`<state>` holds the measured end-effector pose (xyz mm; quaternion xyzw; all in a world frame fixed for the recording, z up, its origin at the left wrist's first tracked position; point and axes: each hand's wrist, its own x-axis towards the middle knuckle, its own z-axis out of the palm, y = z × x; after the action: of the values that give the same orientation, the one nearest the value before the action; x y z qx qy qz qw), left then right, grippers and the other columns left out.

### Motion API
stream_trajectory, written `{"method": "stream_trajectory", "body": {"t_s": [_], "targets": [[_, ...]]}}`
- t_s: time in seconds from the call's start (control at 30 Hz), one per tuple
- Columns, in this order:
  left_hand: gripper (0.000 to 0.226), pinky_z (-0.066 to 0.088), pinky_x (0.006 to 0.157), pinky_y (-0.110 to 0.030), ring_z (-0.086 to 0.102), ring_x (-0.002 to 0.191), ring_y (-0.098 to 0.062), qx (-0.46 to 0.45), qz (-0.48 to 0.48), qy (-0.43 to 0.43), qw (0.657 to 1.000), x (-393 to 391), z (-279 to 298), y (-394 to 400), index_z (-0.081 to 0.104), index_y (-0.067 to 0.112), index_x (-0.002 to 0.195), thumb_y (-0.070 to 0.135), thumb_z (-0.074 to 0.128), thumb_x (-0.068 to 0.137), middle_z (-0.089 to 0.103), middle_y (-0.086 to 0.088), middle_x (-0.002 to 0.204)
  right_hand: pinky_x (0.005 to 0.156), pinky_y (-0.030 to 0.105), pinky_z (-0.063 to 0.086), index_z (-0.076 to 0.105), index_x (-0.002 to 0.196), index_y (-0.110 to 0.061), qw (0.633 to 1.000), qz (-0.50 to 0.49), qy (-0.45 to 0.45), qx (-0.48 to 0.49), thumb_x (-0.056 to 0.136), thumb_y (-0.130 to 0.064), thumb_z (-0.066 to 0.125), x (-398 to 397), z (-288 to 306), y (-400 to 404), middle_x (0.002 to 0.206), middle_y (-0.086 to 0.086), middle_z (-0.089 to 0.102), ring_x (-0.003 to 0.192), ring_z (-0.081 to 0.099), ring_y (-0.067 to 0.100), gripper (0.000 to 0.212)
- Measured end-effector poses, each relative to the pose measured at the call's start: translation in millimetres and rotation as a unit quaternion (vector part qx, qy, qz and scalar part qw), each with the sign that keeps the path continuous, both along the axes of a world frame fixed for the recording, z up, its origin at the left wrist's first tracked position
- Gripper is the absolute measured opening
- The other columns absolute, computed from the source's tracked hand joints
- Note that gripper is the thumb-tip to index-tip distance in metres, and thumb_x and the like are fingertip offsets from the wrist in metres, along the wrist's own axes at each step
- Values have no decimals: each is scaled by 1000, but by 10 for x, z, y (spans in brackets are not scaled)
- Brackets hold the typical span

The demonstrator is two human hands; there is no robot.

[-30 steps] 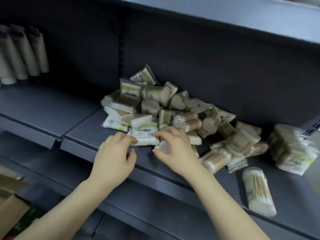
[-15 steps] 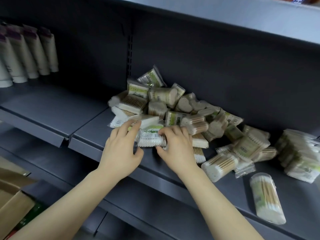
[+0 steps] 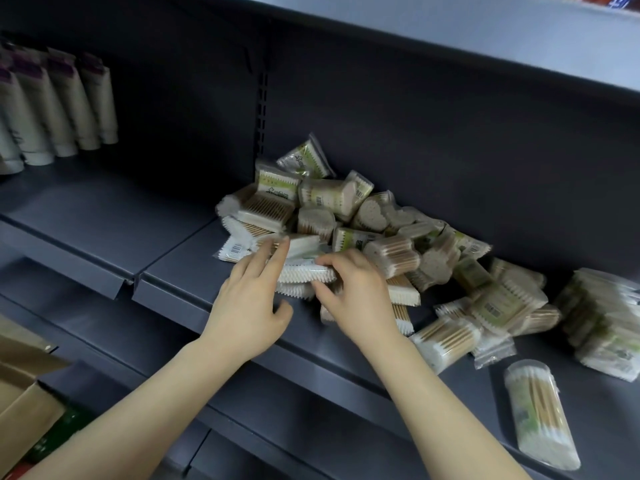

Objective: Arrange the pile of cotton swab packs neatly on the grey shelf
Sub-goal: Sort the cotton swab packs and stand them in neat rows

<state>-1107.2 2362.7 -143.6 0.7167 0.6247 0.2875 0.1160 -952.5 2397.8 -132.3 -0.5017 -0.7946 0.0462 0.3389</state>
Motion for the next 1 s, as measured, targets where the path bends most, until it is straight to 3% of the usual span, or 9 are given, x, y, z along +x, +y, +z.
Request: {"method": "stream_trajectory", "body": {"t_s": [0.2,0.5,0.73,1.0], "targets": [[83,25,109,-34,9,140,-16,5,8,7,1000,9,1,45,0,31,148,18,53,85,3,5,156,70,27,48,67,99,-7,999,25,5,44,77,-21,60,46,6,27,98,7,65,86,63,24,28],[74,26,108,-36,17,137,-22,-2,27,-7,1000,102,31,75,18,25,146,20,57,83,17,-2,152,81,14,39,64,99,-6,994,31,41,99,75,-19,53,301,54,-111,100,6,60,93,51,10,29],[67,26,107,-35,18,135,-23,-1,22,-3,1000,287,35,31,25,21,143,18,55,83,20,-5,149,81,16,40,61,95,-8,993,-4,49,107,73,-19,51,542,82,-232,98,3,57,93,51,11,27],[48,35,96,-33,38,116,-23,54,23,-48,997,504,120,-32,49,17,127,10,55,80,45,-4,125,83,4,34,59,90,-4,989,-18,68,128,72,-16,52,759,102,-459,96,0,48,89,45,1,23]]}}
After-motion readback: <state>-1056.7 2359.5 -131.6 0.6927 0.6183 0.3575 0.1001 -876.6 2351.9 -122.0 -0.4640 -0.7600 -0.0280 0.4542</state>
